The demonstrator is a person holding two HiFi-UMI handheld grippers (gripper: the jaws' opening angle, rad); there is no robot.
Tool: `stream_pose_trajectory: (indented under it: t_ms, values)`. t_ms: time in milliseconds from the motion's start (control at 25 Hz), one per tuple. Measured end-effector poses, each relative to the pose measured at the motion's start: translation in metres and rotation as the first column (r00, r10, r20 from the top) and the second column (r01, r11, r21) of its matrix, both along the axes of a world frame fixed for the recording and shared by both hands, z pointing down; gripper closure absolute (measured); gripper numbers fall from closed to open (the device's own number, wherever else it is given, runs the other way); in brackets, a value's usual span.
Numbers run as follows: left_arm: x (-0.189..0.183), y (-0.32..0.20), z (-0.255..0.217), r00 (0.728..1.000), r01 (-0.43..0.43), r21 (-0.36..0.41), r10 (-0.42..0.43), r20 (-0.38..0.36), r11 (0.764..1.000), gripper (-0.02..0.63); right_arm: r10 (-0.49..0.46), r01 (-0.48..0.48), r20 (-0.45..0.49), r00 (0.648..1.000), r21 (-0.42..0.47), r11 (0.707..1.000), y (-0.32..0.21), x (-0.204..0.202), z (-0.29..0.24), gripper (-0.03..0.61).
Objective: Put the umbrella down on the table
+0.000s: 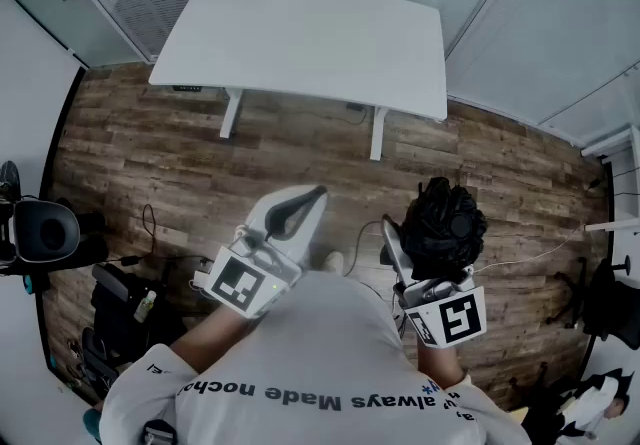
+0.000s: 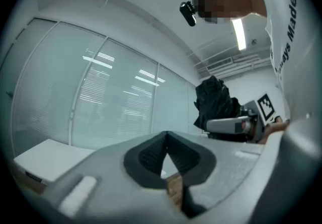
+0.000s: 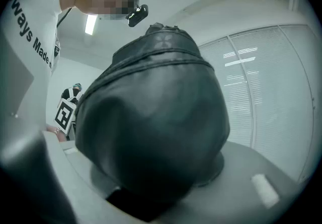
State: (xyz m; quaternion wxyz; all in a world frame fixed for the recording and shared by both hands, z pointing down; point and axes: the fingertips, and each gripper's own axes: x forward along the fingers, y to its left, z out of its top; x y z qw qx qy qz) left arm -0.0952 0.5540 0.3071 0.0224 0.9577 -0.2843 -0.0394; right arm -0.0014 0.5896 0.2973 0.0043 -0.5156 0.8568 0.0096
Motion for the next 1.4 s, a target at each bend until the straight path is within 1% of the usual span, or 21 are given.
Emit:
stream_pose_trajectory:
  t_ms: [280, 520, 720, 840, 1080, 1240, 1400]
  values:
    - [0.015, -0.003, 0.002, 1.000, 0.006, -0.003, -0.006, 0.003, 1.000, 0.611, -0.016, 0.016, 0.032, 0.999, 0.007, 1.000, -0.004, 0.014, -0.001, 0.334]
    - [0.034, -0.004, 0.005, 1.000, 0.014, 0.005, -0.014, 0.019, 1.000, 0.611, -0.017, 0.016, 0.029, 0.999, 0.006, 1.000, -0.006, 0.035, 0.002, 0.333]
    - [0.043, -0.016, 0.003, 0.999, 0.038, -0.008, -0.038, 0.009, 0.999, 0.611, -0.026, 0.026, 0.029, 0.999, 0.014, 1.000, -0.018, 0.044, -0.003, 0.334]
    - [0.043, -0.030, 0.000, 0.999, 0.043, 0.005, -0.043, 0.005, 0.999, 0.611, -0.037, 0.036, 0.026, 0.999, 0.022, 0.999, -0.031, 0.044, -0.005, 0.334]
    - [0.031, -0.075, 0.006, 0.999, 0.052, 0.018, -0.052, 0.013, 0.998, 0.611, -0.054, 0.054, 0.025, 0.998, 0.012, 0.998, -0.080, 0.029, -0.002, 0.334]
    - [0.015, -0.117, 0.008, 0.998, 0.056, 0.021, -0.056, -0.001, 0.998, 0.611, -0.060, 0.059, 0.015, 0.998, 0.005, 0.998, -0.121, 0.013, 0.000, 0.334]
    - [-0.010, -0.172, 0.008, 0.998, 0.058, 0.023, -0.058, -0.010, 0.998, 0.611, -0.060, 0.060, 0.005, 0.998, -0.005, 0.998, -0.175, -0.011, 0.002, 0.333]
